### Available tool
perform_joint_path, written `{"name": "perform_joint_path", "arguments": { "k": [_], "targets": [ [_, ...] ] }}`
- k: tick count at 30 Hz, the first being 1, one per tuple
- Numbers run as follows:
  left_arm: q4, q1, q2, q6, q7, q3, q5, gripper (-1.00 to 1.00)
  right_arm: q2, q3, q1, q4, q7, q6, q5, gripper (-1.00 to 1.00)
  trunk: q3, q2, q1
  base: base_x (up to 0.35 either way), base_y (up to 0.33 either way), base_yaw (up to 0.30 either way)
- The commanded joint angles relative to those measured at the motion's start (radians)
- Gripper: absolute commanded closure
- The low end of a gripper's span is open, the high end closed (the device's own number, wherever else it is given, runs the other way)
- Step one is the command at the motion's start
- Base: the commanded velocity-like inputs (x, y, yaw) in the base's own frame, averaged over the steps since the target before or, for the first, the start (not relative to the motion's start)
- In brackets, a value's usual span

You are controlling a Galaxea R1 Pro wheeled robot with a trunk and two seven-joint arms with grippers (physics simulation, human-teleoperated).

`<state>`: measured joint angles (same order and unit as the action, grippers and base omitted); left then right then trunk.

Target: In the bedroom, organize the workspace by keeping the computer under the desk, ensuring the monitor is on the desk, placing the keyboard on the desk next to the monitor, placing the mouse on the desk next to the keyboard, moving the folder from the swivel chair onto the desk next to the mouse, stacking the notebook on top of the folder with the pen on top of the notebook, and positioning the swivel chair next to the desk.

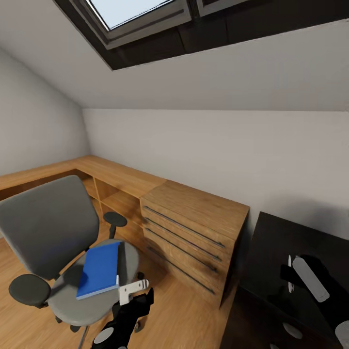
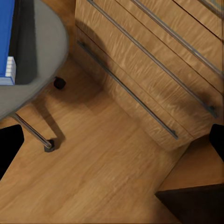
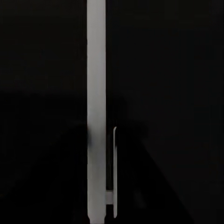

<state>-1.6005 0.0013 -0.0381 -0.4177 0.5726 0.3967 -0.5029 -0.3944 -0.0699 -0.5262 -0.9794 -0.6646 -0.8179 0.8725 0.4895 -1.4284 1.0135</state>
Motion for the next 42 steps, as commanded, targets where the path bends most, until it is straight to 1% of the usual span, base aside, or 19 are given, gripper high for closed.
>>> {"name": "perform_joint_path", "arguments": {
  "k": [1,3,4,5,7,8,9,12,15,17,20,27,31,32,42],
  "targets": [
    [-0.002,0.0,0.0,-0.002,0.007,0.0,-0.008,-1.0,0.003,-0.004,-0.002,0.002,-0.007,0.002,0.007,1.0,0.001,-0.001,0.0,0.0,-0.192,0.0],
    [-0.002,0.0,0.0,-0.002,0.007,0.001,-0.008,-1.0,0.025,-0.005,-0.005,0.009,0.001,0.008,-0.004,1.0,0.001,-0.001,0.0,0.0,-0.089,0.0],
    [-0.002,0.0,0.0,-0.002,0.007,0.001,-0.008,-1.0,0.03,-0.006,-0.005,0.009,0.004,0.008,-0.005,1.0,0.001,-0.001,0.0,0.0,-0.033,0.0],
    [-0.002,0.0,0.0,-0.003,0.007,0.001,-0.008,-1.0,0.043,-0.007,-0.006,0.009,0.01,0.008,-0.006,1.0,0.001,-0.001,0.0,0.0,-0.014,0.0],
    [-0.001,0.0,0.0,-0.004,0.007,0.001,-0.008,-1.0,0.061,-0.013,-0.006,0.006,0.019,0.006,-0.006,1.0,0.001,-0.001,0.0,0.0,-0.007,0.0],
    [-0.001,0.0,0.0,-0.004,0.007,0.001,-0.008,-1.0,0.072,-0.031,-0.006,0.005,0.025,0.004,-0.006,1.0,0.001,-0.001,0.0,0.0,-0.002,0.0],
    [-0.001,0.0,0.0,-0.004,0.007,0.001,-0.009,-1.0,0.076,-0.045,-0.006,0.004,0.028,0.003,-0.006,1.0,0.001,-0.001,0.0,0.0,-0.001,0.0],
    [-0.001,0.0,-0.001,-0.004,0.007,0.001,-0.009,-1.0,0.079,-0.059,-0.006,-0.012,0.036,0.001,-0.005,1.0,0.001,-0.001,0.0,0.0,0.0,0.0],
    [0.0,0.0,-0.001,-0.004,0.007,0.001,-0.009,-1.0,0.079,-0.064,-0.006,-0.023,0.044,-0.007,-0.004,1.0,0.001,-0.001,0.0,0.0,0.0,0.0],
    [0.0,0.0,-0.002,-0.004,0.007,0.001,-0.009,-1.0,0.08,-0.064,-0.006,-0.027,0.052,-0.021,-0.004,1.0,0.001,-0.001,0.0,0.0,0.0,0.0],
    [0.001,0.0,-0.002,-0.005,0.007,0.001,-0.009,-1.0,0.08,-0.064,-0.006,-0.031,0.088,-0.039,-0.004,1.0,0.001,-0.001,0.0,0.0,0.0,0.0],
    [0.003,0.0,-0.002,-0.006,0.007,0.001,-0.009,-1.0,0.079,-0.064,-0.006,-0.031,0.101,-0.041,-0.007,1.0,0.001,-0.001,0.0,0.0,0.0,0.0],
    [0.003,0.0,-0.002,-0.006,0.007,0.001,-0.009,-1.0,0.08,-0.064,-0.006,-0.032,0.1,-0.04,-0.007,1.0,-0.012,0.027,-0.015,0.0,0.0,0.0],
    [0.004,0.0,-0.002,-0.006,0.007,0.001,-0.009,-1.0,0.079,-0.064,-0.006,-0.032,0.1,-0.04,-0.007,-1.0,-0.015,0.034,-0.019,0.0,0.0,0.0],
    [0.004,0.0,-0.002,-0.006,0.007,0.001,-0.009,-1.0,0.08,-0.064,-0.006,-0.032,0.1,-0.04,-0.008,-1.0,-0.046,0.104,-0.057,0.0,0.0,0.0]
  ]
}}
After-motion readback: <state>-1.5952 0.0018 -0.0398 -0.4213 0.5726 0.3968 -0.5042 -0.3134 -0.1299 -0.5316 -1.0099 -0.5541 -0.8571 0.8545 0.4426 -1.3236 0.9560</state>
